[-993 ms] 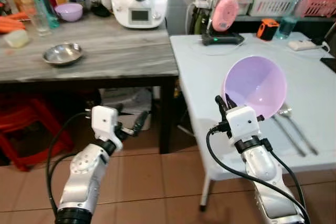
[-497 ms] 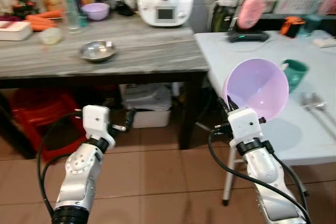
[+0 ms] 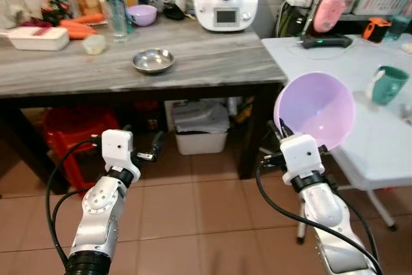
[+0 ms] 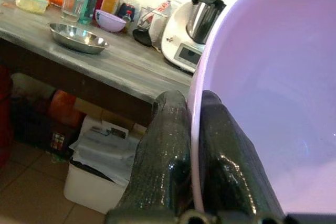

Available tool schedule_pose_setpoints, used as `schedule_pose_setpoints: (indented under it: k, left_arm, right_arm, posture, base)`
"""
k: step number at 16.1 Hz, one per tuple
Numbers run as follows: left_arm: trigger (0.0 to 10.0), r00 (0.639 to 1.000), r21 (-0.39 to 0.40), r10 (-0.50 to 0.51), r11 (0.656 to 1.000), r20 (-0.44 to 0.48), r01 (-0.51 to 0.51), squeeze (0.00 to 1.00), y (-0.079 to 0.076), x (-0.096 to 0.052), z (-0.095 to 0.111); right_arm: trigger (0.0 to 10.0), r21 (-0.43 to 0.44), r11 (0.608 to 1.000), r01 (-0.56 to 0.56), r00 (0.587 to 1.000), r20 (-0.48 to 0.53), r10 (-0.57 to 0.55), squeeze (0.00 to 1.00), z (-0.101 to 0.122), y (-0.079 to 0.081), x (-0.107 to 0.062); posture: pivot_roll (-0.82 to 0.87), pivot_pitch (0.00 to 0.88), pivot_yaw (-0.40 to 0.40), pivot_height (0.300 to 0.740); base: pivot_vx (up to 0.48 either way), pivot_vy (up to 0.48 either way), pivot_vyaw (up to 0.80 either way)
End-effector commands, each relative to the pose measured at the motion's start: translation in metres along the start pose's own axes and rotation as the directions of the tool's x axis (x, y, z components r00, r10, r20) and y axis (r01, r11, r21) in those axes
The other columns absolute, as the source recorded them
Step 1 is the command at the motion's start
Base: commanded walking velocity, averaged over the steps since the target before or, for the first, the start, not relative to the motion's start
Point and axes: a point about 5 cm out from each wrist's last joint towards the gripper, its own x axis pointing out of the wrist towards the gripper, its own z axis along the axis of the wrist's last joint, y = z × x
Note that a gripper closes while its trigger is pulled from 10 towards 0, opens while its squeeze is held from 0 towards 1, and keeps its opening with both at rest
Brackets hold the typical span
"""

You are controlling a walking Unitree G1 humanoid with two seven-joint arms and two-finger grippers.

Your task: Setting the table

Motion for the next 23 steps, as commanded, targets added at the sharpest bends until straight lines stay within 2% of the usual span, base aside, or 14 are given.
schedule_pose_setpoints:
  k: [1, 3, 4, 6, 9, 14, 15, 18, 23]
  left_arm:
    - [10.0, 1.000, 0.012, -0.002, 1.000, 0.000, 0.002, 0.00, -0.006, 0.001, -0.002]
    - [10.0, 1.000, 0.025, 0.026, 0.999, 0.005, -0.027, 0.00, -0.002, -0.001, -0.002]
    - [10.0, 0.999, 0.033, 0.040, 0.999, 0.004, -0.040, 0.00, 0.000, -0.003, -0.002]
    - [10.0, 0.998, 0.045, 0.062, 0.997, 0.002, -0.062, 0.00, 0.002, -0.008, -0.004]
    - [10.0, 0.996, 0.043, 0.084, 0.996, -0.013, -0.083, 0.00, 0.001, -0.019, -0.010]
    - [10.0, 0.999, 0.036, 0.040, 0.999, -0.022, -0.039, 0.00, -0.007, -0.020, -0.011]
    - [10.0, 1.000, 0.026, 0.002, 1.000, -0.013, -0.002, 0.00, -0.012, -0.018, -0.009]
    - [10.0, 1.000, 0.007, -0.031, 1.000, -0.006, 0.031, 0.00, -0.016, -0.018, -0.007]
    - [10.0, 0.997, -0.005, -0.074, 0.997, 0.000, 0.074, 0.00, -0.020, -0.018, -0.005]
  right_arm:
    - [10.0, -0.001, 1.000, 0.028, 1.000, -0.005, -0.028, 0.00, 0.000, -0.007, -0.005]
    - [10.0, 0.052, 0.998, 0.045, 0.999, -0.022, -0.044, 0.00, -0.002, -0.004, -0.011]
    - [10.0, 0.120, 0.992, 0.046, 0.998, -0.043, -0.041, 0.00, -0.003, 0.001, -0.015]
    - [10.0, 0.161, 0.986, 0.041, 0.998, -0.056, -0.033, 0.00, -0.004, 0.008, -0.025]
    - [10.0, 0.195, 0.979, 0.057, 0.996, -0.073, -0.044, 0.00, -0.004, 0.009, -0.033]
    - [10.0, 0.192, 0.979, 0.062, 0.996, -0.072, -0.049, 0.00, -0.002, 0.008, -0.031]
    - [10.0, 0.194, 0.979, 0.063, 0.996, -0.073, -0.049, 0.00, -0.002, 0.008, -0.030]
    - [10.0, 0.192, 0.979, 0.068, 0.996, -0.074, -0.055, 0.00, -0.003, 0.006, -0.030]
    - [10.0, 0.185, 0.980, 0.071, 0.996, -0.063, -0.060, 0.00, 0.000, 0.006, -0.030]
  posture:
    - [-0.03, 0.000, 0.014, 0.740]
    - [-0.02, 0.000, 0.011, 0.740]
    - [-0.02, 0.000, 0.012, 0.740]
    - [-0.02, 0.000, 0.015, 0.740]
    - [-0.03, 0.000, 0.023, 0.740]
    - [-0.03, 0.000, 0.025, 0.740]
    - [-0.03, 0.000, 0.025, 0.740]
    - [-0.02, 0.000, 0.022, 0.740]
    - [-0.03, 0.000, 0.024, 0.740]
  base:
    - [0.000, 0.446, 0.00]
    - [0.000, 0.448, 0.00]
    - [0.000, 0.442, 0.00]
    - [0.000, 0.441, 0.00]
    - [0.000, 0.140, 0.00]
    - [0.000, 0.000, 0.58]
    - [0.000, 0.000, 0.00]
    - [0.000, 0.000, 0.00]
    - [0.329, 0.000, 0.00]
